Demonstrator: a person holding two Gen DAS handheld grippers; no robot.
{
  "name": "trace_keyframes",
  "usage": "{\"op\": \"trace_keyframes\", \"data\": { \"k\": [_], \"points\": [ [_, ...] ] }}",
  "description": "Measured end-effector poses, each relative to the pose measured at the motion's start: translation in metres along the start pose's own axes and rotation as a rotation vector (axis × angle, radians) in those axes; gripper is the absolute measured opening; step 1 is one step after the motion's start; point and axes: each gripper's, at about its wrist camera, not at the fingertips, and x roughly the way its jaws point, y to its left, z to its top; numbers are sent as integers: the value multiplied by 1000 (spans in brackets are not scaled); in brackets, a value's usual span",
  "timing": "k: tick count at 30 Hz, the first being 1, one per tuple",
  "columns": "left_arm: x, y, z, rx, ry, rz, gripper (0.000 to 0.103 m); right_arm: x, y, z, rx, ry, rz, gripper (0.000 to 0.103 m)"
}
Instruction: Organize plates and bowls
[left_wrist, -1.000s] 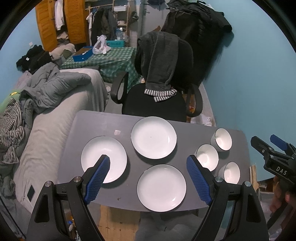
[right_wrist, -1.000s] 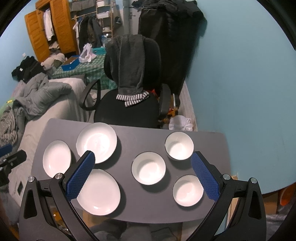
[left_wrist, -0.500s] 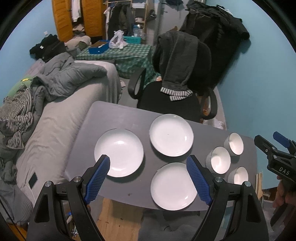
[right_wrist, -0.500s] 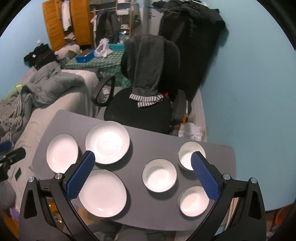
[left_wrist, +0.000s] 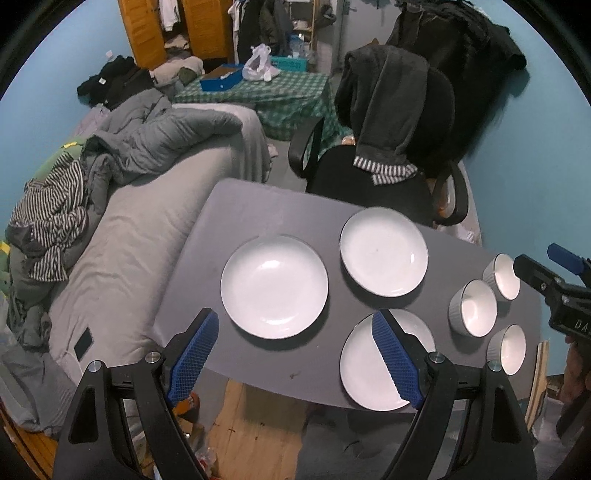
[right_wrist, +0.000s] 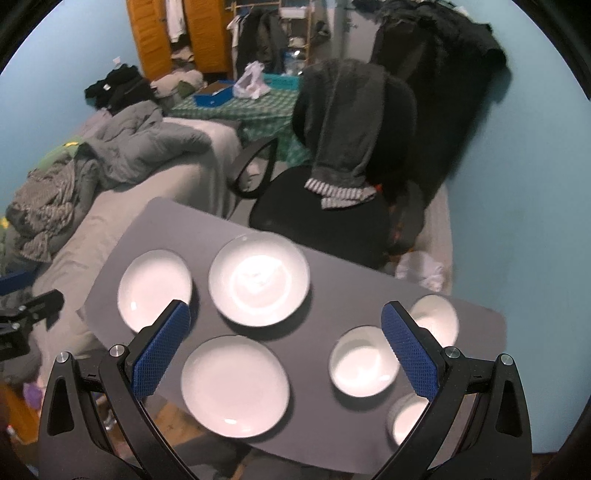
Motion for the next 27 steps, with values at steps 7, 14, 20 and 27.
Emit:
{"op": "trace_keyframes", "data": {
  "k": [7,14,20,27],
  "points": [
    [44,1,-13,4,93,7,87,47,1,-10,-29,95,60,102],
    [74,-7,-26,10,151,-7,87,85,-3,-34,-17,186,134,102],
    [102,-10,-37,1,192,-27,86,114,-3,-53,-34,243,148,100],
    [129,-13,-49,-34,246,-57,87,141,-8,-69,-42,312,155,98]
  ]
}}
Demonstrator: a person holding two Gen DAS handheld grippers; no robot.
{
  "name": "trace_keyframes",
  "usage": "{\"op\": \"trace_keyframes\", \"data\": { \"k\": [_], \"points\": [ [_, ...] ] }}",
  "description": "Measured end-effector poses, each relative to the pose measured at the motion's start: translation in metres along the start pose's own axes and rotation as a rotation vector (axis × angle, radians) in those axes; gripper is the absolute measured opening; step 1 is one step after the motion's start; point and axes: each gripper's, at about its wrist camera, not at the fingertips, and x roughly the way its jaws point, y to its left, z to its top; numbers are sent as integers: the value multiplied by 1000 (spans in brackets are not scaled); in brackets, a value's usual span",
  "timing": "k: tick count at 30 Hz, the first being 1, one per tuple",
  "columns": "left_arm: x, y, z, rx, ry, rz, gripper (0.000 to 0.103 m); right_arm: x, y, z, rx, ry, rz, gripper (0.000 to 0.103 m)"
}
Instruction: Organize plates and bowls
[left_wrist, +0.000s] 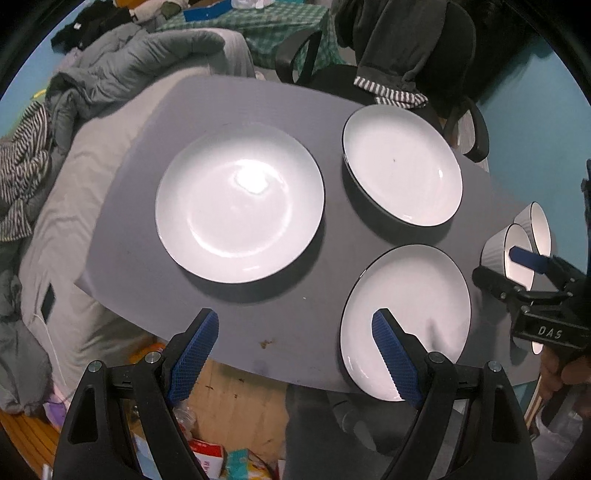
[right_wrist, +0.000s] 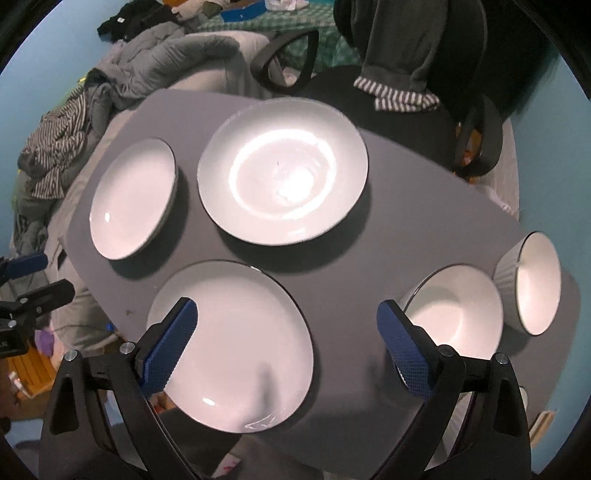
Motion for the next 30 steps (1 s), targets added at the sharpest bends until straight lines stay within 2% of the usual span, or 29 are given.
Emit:
{"op": "trace_keyframes", "data": {
  "k": [4,7,10,18,20,21,24,28,30],
  "points": [
    [14,1,0,-31,30,-30,86,17,-7,-6,-4,36,-3,97],
    [26,-2,-1,-39,43,-42,87,29,-9,-11,-7,60,-3,92],
    [36,-9,-4,-25,54,-32,86,37,-9,-17,-14,77,0,90],
    [58,-22,-14,18,96,-32,87,54,-13,-28,-25,131,21,73],
    [62,-24,-16,25,105,-33,87,56,-16,-30,-23,141,34,63],
    [65,-25,-17,27,108,-34,87,57,-14,-30,-24,146,37,62],
    [69,-23,-14,21,131,-37,86,58,-16,-30,-19,160,54,59],
    [75,-19,-17,-4,154,-55,86,61,-20,-32,-8,172,75,48],
    [82,-14,-13,-14,157,-64,82,61,-21,-31,-1,174,84,45]
  ]
}}
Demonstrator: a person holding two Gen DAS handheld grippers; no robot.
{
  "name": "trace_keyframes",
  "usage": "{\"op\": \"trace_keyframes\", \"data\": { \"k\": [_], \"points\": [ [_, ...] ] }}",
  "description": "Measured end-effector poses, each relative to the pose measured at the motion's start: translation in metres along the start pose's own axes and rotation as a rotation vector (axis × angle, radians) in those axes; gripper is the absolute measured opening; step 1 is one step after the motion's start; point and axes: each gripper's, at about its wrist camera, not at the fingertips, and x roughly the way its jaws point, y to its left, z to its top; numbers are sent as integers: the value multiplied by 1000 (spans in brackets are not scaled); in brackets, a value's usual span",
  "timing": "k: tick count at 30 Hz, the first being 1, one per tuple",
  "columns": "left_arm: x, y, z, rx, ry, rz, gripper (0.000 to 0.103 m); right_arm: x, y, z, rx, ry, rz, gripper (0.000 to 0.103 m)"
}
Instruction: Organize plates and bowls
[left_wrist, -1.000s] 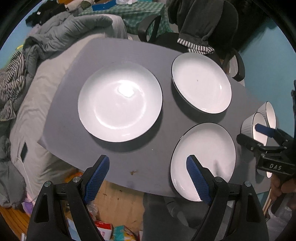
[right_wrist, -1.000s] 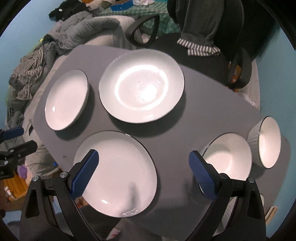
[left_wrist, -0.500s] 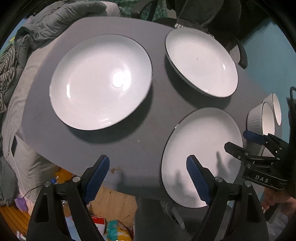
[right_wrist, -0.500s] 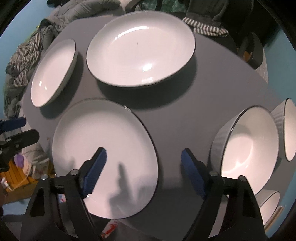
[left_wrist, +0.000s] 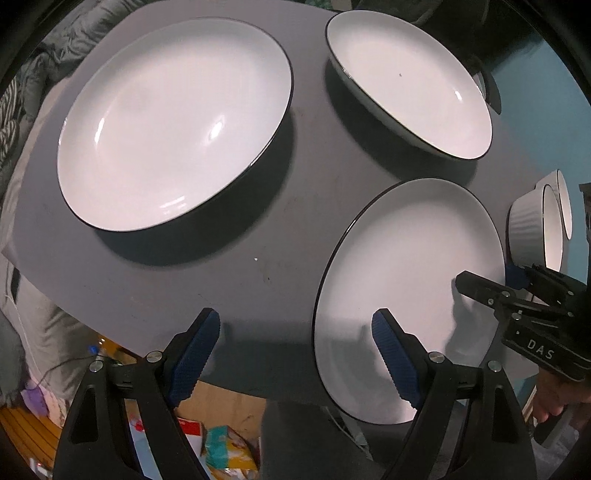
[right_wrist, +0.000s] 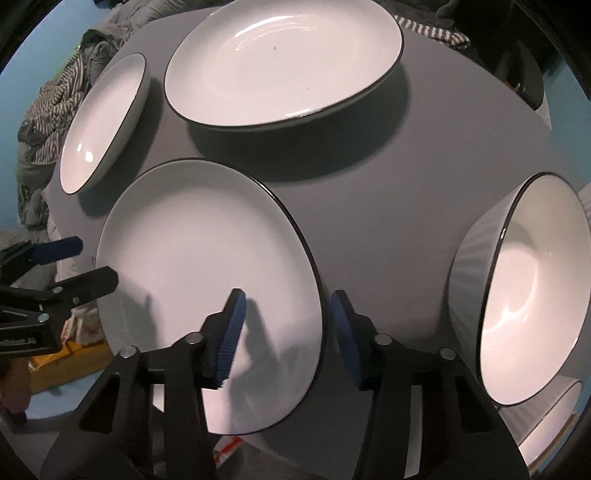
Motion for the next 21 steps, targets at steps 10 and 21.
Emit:
{"op": "trace_keyframes", "data": {
  "k": [10,21],
  "points": [
    [12,15,2,-66,57,-65,46,0,-12,0,13,23,22,25],
    [16,24,5,-62,77,-148,19,4,-24,4,61,82,81,18]
  ]
}}
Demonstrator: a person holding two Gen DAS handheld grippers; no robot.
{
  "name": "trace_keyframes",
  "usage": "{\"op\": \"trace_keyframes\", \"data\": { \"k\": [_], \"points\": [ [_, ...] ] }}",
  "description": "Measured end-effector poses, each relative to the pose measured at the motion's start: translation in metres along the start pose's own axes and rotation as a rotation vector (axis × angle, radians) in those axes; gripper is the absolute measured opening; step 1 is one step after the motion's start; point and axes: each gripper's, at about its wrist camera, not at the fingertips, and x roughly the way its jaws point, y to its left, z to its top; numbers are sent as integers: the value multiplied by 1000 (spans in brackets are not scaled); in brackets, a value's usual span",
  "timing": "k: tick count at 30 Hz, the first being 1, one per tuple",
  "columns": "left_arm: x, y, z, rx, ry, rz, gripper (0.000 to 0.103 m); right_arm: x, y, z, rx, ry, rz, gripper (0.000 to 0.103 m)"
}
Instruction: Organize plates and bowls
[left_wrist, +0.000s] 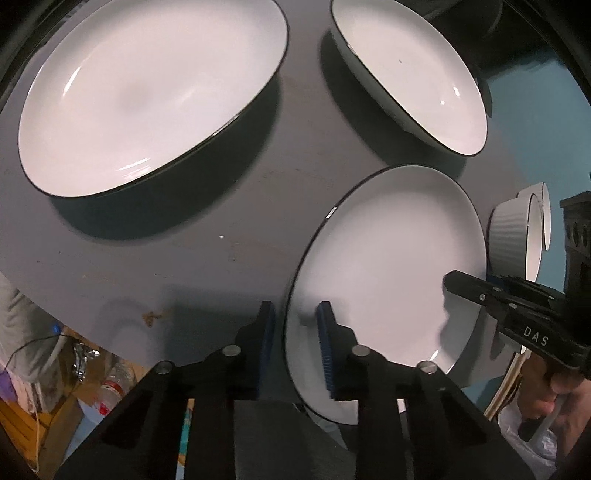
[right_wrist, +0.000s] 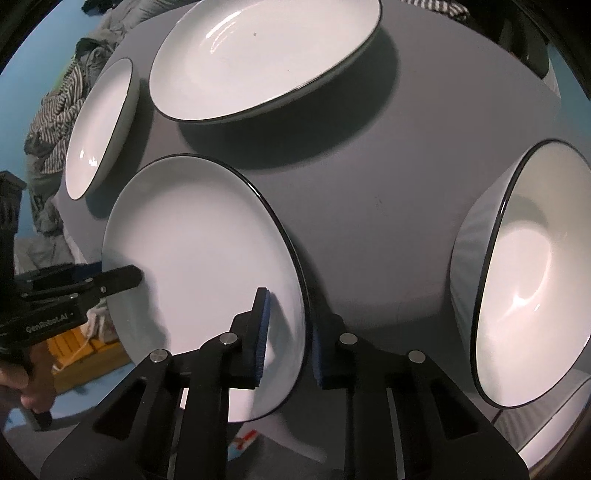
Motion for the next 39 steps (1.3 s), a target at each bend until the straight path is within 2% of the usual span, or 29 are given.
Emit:
{"op": "trace_keyframes", "data": {
  "k": [6,14,19,29,39],
  "points": [
    [5,-9,-3,12,5,7,18,5,-6,3,26,34,29,16],
    [14,1,-12,-25,9,-43,17,7,-19,9,48,61,63,15],
    [14,-4,-14,-15,7,-13,17,8,-25,10,68,55,70,15],
    [15,-9,-21,-5,4,1,17,7,-23,8,89,71,68,15],
    [0,-17,-14,-2,-15,5,17,-7,-29,17,103,61,83,13]
  ]
}}
